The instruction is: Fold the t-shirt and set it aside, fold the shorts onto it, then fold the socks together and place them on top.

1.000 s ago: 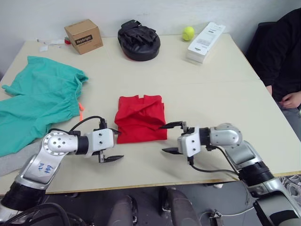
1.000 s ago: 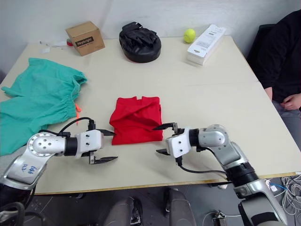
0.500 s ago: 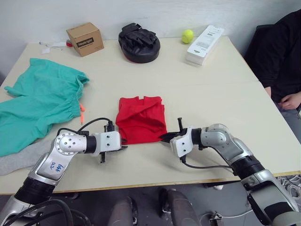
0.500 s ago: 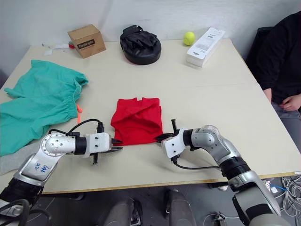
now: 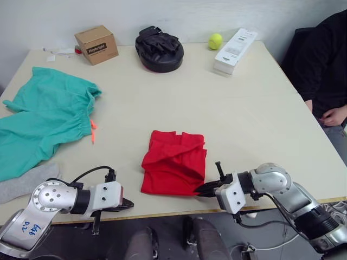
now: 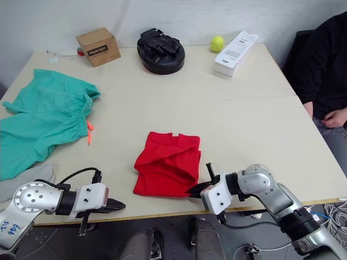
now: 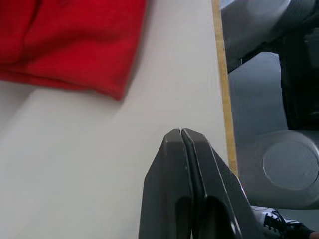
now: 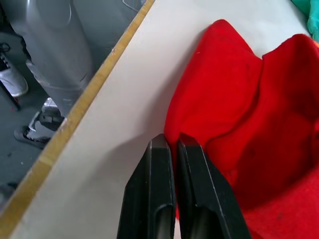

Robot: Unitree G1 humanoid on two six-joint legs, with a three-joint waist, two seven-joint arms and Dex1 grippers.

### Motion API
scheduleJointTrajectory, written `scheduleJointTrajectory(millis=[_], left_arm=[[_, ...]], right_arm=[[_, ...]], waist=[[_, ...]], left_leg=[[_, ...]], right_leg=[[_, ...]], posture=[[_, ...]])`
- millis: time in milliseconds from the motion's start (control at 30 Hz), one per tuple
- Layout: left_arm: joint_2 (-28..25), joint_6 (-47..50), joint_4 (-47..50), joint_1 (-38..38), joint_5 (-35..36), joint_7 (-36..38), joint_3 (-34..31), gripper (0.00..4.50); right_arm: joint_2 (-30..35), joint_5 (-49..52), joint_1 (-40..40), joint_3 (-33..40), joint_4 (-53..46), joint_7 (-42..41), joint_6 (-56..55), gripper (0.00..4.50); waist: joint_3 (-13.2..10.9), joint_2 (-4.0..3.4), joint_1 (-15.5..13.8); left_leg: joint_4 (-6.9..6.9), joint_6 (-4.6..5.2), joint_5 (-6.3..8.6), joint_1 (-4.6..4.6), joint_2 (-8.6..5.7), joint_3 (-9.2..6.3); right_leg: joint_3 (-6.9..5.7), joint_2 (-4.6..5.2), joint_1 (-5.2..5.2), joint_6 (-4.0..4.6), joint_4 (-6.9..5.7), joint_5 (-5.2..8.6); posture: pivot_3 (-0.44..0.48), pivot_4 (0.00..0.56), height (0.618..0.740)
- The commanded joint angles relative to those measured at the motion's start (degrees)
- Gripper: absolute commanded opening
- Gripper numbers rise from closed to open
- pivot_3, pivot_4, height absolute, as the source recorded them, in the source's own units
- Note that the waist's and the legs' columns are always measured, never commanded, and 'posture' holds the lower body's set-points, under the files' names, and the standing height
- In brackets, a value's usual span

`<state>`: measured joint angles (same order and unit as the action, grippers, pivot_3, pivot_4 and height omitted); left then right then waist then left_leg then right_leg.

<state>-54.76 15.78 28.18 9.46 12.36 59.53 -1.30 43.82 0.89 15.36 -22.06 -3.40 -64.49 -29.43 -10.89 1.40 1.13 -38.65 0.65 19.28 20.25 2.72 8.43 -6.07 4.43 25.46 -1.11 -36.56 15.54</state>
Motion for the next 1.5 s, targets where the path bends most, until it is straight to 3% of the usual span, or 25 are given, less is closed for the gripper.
scheduleJointTrajectory(millis=[33, 367, 500, 700, 800, 1133, 1200, 1333, 1500], left_arm=[[1.36, 1.05, 0.72, -3.74, 0.94, -1.8, -0.73, 0.63], [2.81, -5.11, -4.89, -11.38, -2.17, 1.25, 5.25, 3.95], [3.51, -8.67, -9.98, -14.22, -5.5, 2.54, 9.82, 3.95], [9.41, -12.94, -18.38, -21.66, -9.73, 0.85, 14.58, 3.95], [10.84, -15.3, -21.32, -23.4, -10.65, 1.29, 15.63, 3.36], [8.42, -17.59, -23.36, -23.2, -10.24, 4.13, 15.74, 0.17], [7.02, -16.75, -20.97, -21.45, -8.46, 5.5, 14.97, 0.04], [-0.3, -13.13, -9.61, -10.75, -1.82, 9.08, 9.62, 0.04], [0.59, -10.5, -6.83, -8.2, -3.32, 4.11, 9.68, 0.04]], right_arm=[[-0.23, -0.06, 0.44, 1.98, -1.76, 1.46, -0.02, 0.0], [-0.05, -0.13, 2.35, 2.11, 1.18, 1.64, -0.28, 0.0], [-0.21, 0.06, 2.37, 2.05, 0.95, 1.61, 0.67, 0.0], [-0.73, -0.51, 2.92, 1.91, 1.09, 1.95, 1.58, 0.0], [-0.87, -0.67, 3.13, 1.87, 0.69, 1.98, 2.24, 0.0], [0.01, -0.77, 3.49, 2.89, 1.53, 1.9, 1.89, 0.0], [-0.18, -0.15, 3.63, 2.97, 1.59, 1.7, 0.55, 0.0], [0.48, 3.42, 4.11, 2.66, -0.48, -1.02, -2.72, 0.0], [0.53, 1.1, 3.42, 1.54, 1.53, -1.72, -6.99, 0.0]], waist=[[0.0, 0.0, -0.38], [0.0, 0.0, -1.02], [0.0, 0.0, -1.03], [0.04, -0.08, -1.9], [0.05, -0.09, -2.3], [0.06, -0.11, -2.33], [0.06, -0.11, -2.03], [0.05, -0.09, -0.02], [0.02, -0.14, -0.04]], left_leg=[[-0.01, 0.01, 0.0, 0.01, 0.0, 0.0], [-0.01, -0.27, -0.11, 0.01, 0.01, 0.03], [-0.01, -0.26, -0.1, 0.02, 0.01, 0.03], [-0.21, -0.16, -0.1, 0.04, -0.03, 0.03], [-0.31, -0.07, -0.06, 0.04, -0.04, 0.05], [-0.34, 0.17, 0.06, 0.03, -0.01, 0.04], [-0.34, 0.17, 0.07, 0.03, 0.0, 0.04], [-0.21, -0.19, -0.01, 0.02, 0.15, 0.09], [-0.17, -0.29, -0.04, 0.02, 0.13, 0.0]], right_leg=[[0.0, 0.0, 0.0, 0.0, 0.0, 0.0], [-0.03, -0.03, 0.01, 0.01, 0.01, 0.0], [-0.03, -0.04, 0.01, 0.01, 0.01, 0.0], [-0.03, -0.01, -0.05, -0.1, 0.0, -0.07], [0.0, 0.01, -0.08, -0.15, 0.0, -0.13], [-0.01, -0.01, -0.09, -0.13, -0.03, -0.15], [-0.01, -0.01, -0.09, -0.13, -0.03, -0.15], [0.02, -0.15, -0.02, 0.01, -0.03, -0.05], [-0.05, -0.15, -0.02, 0.01, -0.02, 0.07]], posture=[[0.0, 0.15, 0.74], [0.0, 0.15, 0.74], [0.0, 0.15, 0.74], [0.0, 0.15, 0.74], [0.0, 0.15, 0.74], [0.0, 0.15, 0.74], [0.0, 0.15, 0.74], [0.0, 0.15, 0.74], [0.0, 0.15, 0.74]])
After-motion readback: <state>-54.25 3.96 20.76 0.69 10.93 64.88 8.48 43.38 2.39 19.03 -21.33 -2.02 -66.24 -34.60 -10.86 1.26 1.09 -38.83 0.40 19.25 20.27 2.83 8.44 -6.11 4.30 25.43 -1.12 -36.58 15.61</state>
